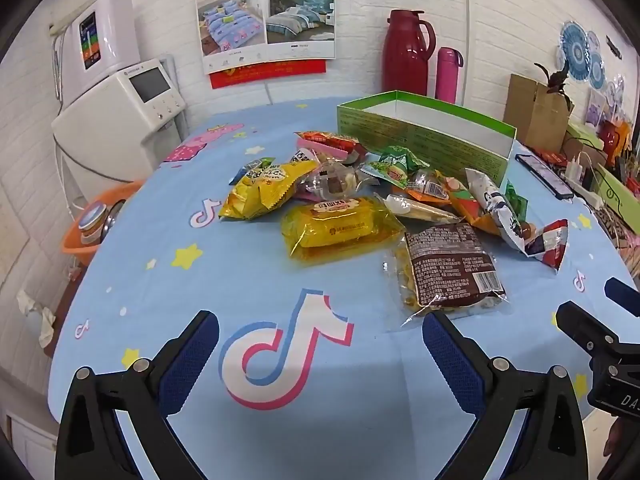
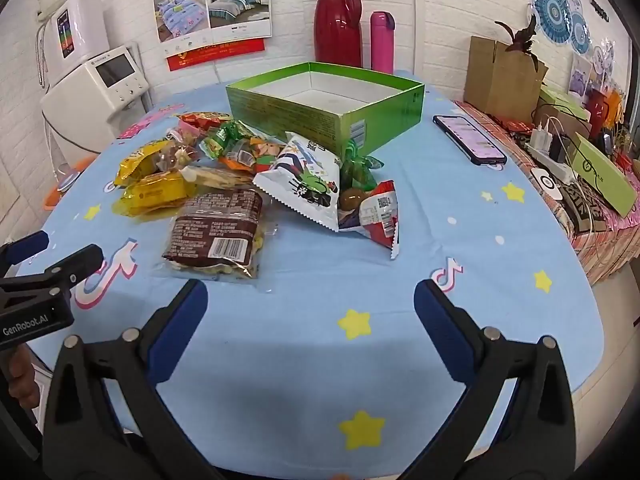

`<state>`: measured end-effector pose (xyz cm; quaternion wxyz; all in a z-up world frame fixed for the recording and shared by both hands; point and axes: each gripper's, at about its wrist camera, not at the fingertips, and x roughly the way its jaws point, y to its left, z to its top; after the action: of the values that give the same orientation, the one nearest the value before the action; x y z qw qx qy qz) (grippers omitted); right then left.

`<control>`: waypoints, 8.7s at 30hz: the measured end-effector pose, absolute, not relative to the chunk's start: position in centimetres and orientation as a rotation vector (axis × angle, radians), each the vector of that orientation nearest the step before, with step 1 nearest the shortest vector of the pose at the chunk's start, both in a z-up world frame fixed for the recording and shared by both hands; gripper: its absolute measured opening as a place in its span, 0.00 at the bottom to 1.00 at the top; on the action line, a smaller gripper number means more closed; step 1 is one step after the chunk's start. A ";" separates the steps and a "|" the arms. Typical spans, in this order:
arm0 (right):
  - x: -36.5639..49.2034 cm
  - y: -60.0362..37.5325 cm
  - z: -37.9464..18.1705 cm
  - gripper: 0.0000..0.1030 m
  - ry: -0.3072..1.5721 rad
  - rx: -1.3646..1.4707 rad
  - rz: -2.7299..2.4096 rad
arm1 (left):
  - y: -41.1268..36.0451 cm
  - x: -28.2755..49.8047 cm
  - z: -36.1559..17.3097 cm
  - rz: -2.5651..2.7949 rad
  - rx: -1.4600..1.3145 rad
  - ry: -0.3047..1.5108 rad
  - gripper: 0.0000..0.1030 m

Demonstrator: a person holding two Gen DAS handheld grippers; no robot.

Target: Organize snacks

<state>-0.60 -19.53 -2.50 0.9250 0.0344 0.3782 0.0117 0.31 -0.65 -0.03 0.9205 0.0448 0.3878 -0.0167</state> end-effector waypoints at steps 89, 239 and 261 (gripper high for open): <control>3.0 -21.6 -4.1 1.00 0.768 0.250 0.193 | 0.2 4.9 -0.9 -0.118 0.059 0.843 1.00; 8.2 -13.9 -1.0 0.33 0.742 0.350 0.622 | 2.2 11.2 2.8 -0.517 -0.142 0.826 0.35; 19.9 -28.0 2.5 0.33 0.658 0.402 0.361 | -12.8 27.5 4.8 -0.673 -0.068 0.792 0.35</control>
<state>19.85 -28.02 2.51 0.9107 0.1952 0.3192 0.1751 27.49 -12.83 4.82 0.8675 -0.0324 0.3783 -0.3215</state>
